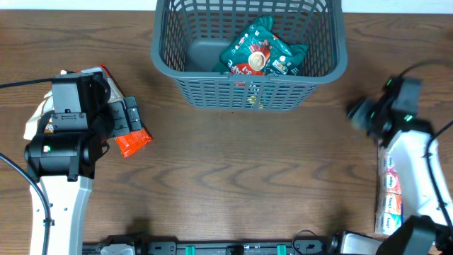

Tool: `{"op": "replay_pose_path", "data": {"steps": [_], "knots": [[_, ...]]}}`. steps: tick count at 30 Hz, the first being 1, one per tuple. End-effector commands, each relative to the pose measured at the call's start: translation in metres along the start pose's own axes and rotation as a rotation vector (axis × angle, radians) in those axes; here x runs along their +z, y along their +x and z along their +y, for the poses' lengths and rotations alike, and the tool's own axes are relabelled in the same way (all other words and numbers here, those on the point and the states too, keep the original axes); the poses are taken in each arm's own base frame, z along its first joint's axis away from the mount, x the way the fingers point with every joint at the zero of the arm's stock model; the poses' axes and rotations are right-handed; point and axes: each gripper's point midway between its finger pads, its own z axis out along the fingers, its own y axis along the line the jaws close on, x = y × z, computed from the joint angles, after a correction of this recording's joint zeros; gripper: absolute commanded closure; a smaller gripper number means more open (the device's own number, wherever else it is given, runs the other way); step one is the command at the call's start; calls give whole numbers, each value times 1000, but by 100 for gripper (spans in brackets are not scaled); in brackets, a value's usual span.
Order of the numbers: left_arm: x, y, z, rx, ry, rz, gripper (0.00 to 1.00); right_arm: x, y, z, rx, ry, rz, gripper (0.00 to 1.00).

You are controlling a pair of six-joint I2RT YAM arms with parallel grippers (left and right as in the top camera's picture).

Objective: Pack container
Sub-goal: 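Lift the jar and drop it into the basket with right gripper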

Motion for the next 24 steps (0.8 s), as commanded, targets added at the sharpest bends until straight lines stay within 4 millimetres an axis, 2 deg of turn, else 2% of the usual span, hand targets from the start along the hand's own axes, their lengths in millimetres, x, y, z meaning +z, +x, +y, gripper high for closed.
{"op": "replay_pose_path", "data": {"steps": [1, 4, 8, 11, 15, 17, 19, 22, 24], "knots": [[-7, -7, 2, 12, -7, -28, 2, -60, -69, 29, -39, -74, -188, 99], [-7, -7, 2, 12, -7, -28, 1, -105, -100, 50, -167, -100, -272, 99], [-7, -7, 2, 12, -7, -28, 1, -167, -128, 86, -365, -146, -396, 99], [-7, -7, 2, 12, -7, -28, 1, -205, -137, 119, -503, -206, -486, 99], [-7, -7, 2, 15, -7, -28, 1, -237, -125, 174, -777, -360, -561, 99], [-7, -7, 2, 15, -7, -28, 1, -242, -117, 193, -884, -391, -583, 99], [-7, -7, 2, 15, -7, -28, 2, -237, -115, 208, -944, -404, -596, 99], [-7, -7, 2, 15, -7, -28, 1, -212, -116, 224, -962, -414, -575, 99], [-7, -7, 2, 16, -7, -27, 1, -185, -115, 232, -966, -413, -530, 99]]}}
